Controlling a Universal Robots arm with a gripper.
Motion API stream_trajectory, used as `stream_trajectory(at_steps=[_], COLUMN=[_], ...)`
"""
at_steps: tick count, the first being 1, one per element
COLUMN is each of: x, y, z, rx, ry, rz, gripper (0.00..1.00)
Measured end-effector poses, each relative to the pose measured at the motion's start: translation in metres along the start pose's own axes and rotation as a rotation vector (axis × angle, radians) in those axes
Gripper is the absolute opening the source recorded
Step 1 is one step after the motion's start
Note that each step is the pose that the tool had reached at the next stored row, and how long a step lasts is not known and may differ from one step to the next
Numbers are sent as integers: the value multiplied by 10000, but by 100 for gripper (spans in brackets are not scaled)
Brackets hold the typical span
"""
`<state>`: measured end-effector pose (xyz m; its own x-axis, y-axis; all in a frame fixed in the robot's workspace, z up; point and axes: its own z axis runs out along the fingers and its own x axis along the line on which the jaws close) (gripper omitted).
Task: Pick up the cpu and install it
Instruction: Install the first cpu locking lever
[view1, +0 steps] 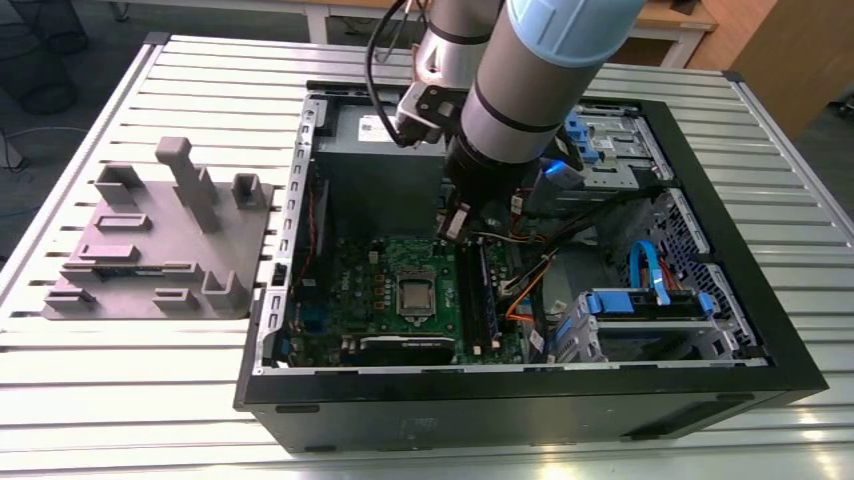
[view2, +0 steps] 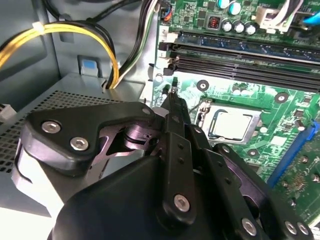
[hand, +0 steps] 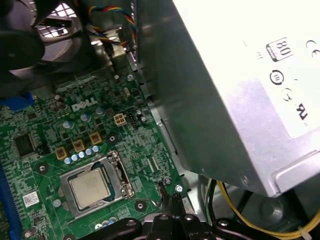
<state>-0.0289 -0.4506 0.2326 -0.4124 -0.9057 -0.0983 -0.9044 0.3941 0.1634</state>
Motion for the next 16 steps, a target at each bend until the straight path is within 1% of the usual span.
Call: stream_trajectory(at_steps=[1,5,7,11,13,14,15,16], x=[3,14,22,28,36,39,45,51], y=[-1,-4,-2,15,22,23,25,25], z=[0,-3,-8,-39,-41,-42,-43,-43], rx=[3,26,33,49,57,54,31,30], ry=[20,142,187,240,268,288,337,346], rz=[-36,-205,-285,-366,-435,-504,-796,-877], gripper=[11,11,11,11,11,11,11,11])
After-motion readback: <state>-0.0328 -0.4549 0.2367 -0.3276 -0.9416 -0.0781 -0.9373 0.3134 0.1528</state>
